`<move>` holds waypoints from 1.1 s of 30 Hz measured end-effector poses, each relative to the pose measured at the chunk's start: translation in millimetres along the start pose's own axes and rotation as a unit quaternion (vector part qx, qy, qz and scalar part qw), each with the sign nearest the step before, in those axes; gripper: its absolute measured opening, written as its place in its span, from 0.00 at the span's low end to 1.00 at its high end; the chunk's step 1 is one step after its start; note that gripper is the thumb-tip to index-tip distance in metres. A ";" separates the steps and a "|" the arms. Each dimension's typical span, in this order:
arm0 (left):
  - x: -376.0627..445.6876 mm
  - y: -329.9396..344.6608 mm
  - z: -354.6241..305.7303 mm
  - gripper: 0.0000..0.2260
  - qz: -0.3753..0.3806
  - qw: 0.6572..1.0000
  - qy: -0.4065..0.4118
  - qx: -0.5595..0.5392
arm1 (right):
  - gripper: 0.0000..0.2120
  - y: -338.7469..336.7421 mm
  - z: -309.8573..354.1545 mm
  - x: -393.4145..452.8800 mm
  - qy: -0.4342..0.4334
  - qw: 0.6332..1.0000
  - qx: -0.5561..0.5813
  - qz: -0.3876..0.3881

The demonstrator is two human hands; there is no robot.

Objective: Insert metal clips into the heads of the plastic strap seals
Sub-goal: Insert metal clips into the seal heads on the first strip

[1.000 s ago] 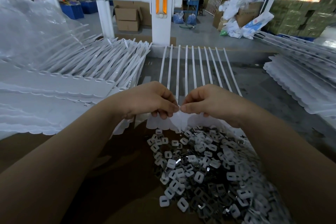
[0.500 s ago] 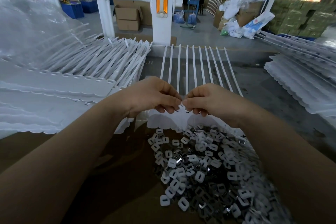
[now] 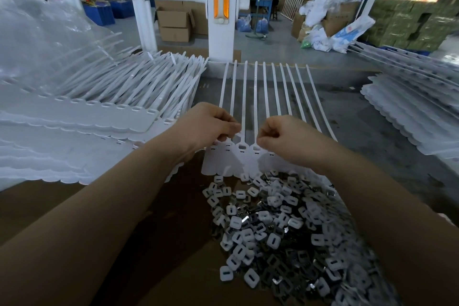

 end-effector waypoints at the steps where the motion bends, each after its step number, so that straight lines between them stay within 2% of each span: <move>1: 0.0 0.3 3.0 0.03 -0.016 1.000 -0.009 0.001 | 0.05 3.6 -0.1 -0.5 0.000 1.000 -0.015 0.015; 3: -0.3 4.6 6.5 0.04 -0.033 0.999 -0.021 0.016 | 0.03 8.6 0.5 -2.2 -0.003 0.999 -0.024 0.042; 8: 2.3 15.2 9.9 0.05 -0.046 0.997 -0.033 0.055 | 0.07 13.6 5.1 -4.4 -0.016 0.997 -0.022 0.079; 13: 4.1 13.1 12.6 0.07 -0.055 0.992 -0.031 0.114 | 0.08 13.5 7.2 -5.1 -0.024 0.996 -0.026 0.080; 23: 6.8 12.2 11.2 0.05 -0.042 0.981 -0.014 0.187 | 0.08 14.2 7.3 -4.0 -0.027 0.996 -0.023 0.078; 33: 7.7 13.4 10.1 0.06 -0.017 0.980 -0.001 0.198 | 0.09 13.8 9.1 -4.2 -0.036 0.996 -0.032 0.077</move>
Point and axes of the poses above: each hand's wrist, its own x-axis towards the middle knuckle, its own y-axis out of the palm, z = x × y, the point moved 8 cm from there along x, towards the middle knuckle, and after that the axes turned 13 degrees about -x, right-handed, at the moved point
